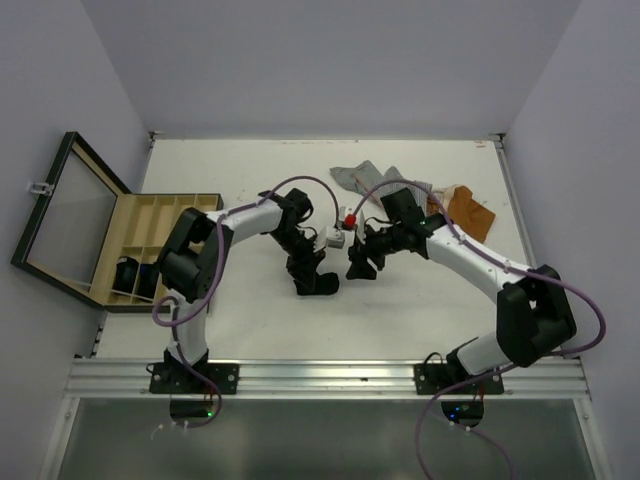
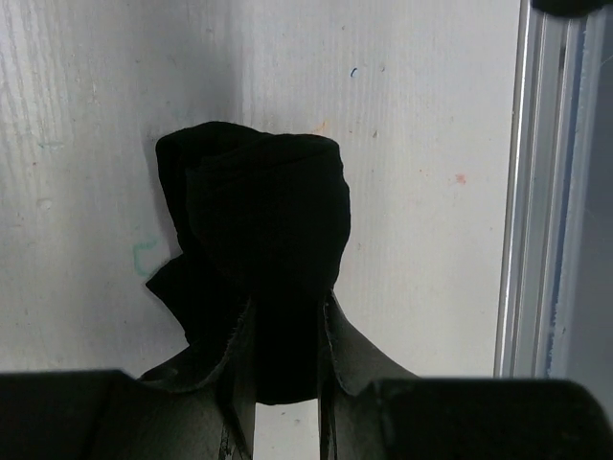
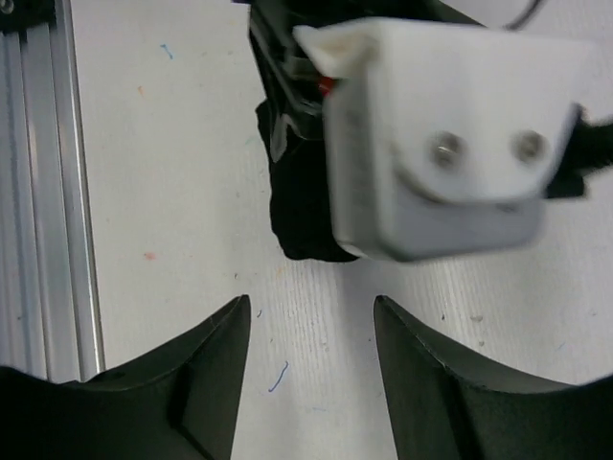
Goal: Roll the underwear
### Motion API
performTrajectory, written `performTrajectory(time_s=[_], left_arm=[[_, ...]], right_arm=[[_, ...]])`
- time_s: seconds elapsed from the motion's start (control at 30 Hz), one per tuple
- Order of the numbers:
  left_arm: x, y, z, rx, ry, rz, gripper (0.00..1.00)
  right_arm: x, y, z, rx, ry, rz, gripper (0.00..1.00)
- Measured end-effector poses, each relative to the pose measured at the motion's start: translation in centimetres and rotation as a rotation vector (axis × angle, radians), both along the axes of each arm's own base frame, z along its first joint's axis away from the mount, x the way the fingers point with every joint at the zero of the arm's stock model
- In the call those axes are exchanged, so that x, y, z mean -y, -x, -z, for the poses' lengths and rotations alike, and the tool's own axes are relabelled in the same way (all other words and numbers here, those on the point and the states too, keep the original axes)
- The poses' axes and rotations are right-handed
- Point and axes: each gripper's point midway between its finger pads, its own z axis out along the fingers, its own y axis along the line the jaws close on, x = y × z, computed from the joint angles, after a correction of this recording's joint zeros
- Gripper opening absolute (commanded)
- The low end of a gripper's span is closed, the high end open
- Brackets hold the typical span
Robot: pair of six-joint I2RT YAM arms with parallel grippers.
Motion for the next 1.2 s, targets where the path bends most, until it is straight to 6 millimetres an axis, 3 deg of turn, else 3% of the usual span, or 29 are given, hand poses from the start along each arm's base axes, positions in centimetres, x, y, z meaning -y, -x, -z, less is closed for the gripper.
performTrajectory(time_s=[0.23, 0.37, 0.57, 0.77, 1.03, 1.13, 1.17, 1.2], left_arm=[[0.2, -0.1, -0.2, -0.101, 0.002, -0.023, 0.0], [0.3, -0.1, -0.3, -0.132, -0.001, -0.03, 0.0], [0.3, 0.4, -0.3, -0.169, 0.0, -0.035, 0.02], [0.1, 0.8, -0.3, -0.205, -0.001, -0.047, 0.02], [-0.7, 1.3, -0.3, -0.254, -0.005, -0.081, 0.05], [-1.3, 1.7, -0.4, -0.274, -0.015, -0.102, 0.22], [-1.5, 1.7, -0.4, -0.275, -0.015, -0.109, 0.35], [-1.8, 1.9, -0.5, -0.278, -0.015, -0.119, 0.39]], right_arm=[[-4.1, 2.9, 1.4, 0.165, 0.039, -0.159, 0.64], [-5.6, 2.3, 2.6, 0.217, 0.041, -0.174, 0.66], [-6.2, 1.4, 4.6, 0.265, 0.055, -0.179, 0.65], [-6.1, 1.5, 6.6, 0.233, 0.087, -0.195, 0.59], [-6.7, 2.2, 7.5, 0.129, 0.07, -0.2, 0.2], [-7.4, 2.6, 7.5, 0.083, 0.049, -0.206, 0.0], [-7.6, 2.7, 7.5, 0.062, 0.041, -0.208, 0.0], [-7.9, 2.8, 7.6, 0.039, 0.033, -0.209, 0.0]])
